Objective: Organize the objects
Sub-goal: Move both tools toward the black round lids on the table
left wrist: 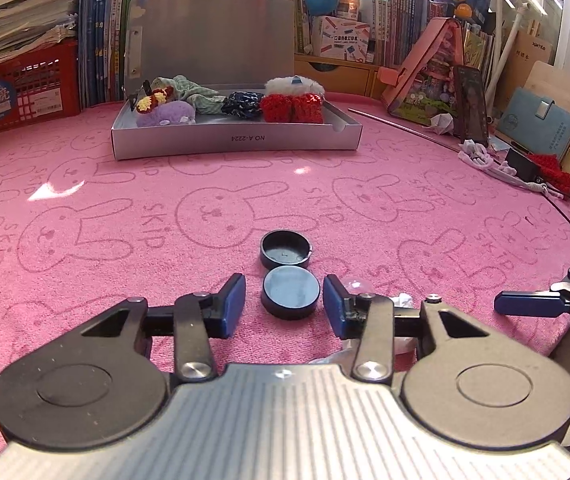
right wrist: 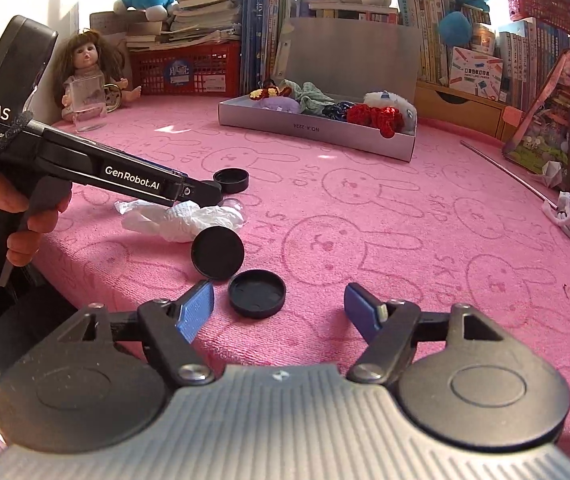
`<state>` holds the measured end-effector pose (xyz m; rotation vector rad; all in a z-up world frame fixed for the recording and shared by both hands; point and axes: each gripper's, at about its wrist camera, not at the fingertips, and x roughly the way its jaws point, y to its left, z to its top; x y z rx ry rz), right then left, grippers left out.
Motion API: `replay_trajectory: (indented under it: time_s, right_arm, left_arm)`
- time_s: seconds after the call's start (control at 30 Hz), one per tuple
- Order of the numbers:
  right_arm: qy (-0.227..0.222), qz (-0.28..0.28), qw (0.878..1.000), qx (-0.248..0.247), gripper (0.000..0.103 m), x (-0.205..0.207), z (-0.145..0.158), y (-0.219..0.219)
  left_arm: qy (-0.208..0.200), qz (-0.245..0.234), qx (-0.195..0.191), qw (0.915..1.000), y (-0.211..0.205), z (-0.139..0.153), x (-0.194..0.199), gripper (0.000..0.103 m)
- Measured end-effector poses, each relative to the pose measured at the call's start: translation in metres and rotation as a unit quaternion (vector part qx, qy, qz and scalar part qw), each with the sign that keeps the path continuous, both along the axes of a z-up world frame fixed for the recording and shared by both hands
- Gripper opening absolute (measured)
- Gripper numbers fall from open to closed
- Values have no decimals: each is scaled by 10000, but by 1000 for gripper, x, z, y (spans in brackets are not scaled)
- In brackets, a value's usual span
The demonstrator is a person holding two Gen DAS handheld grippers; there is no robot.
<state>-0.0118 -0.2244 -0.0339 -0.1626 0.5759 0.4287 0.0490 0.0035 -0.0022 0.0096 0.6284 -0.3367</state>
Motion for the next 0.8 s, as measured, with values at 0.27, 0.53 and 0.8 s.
replay_trajectory:
  time_s: [0.27,0.53,0.8]
  right_arm:
    - [-114,-713,9974,-14,63,11,-1,-7]
    - [-125,-1053,9943,135,59,18,-3,-18]
    - [-208,-1280,9914,163,59,18,-5,-21]
  left_arm:
    - [-77,73,44,9999,-1,-2,0,47]
    - [-126,216,99,9996,0,-2,0,47]
    - [-85,404,-14,9991,4,-1,-2,47]
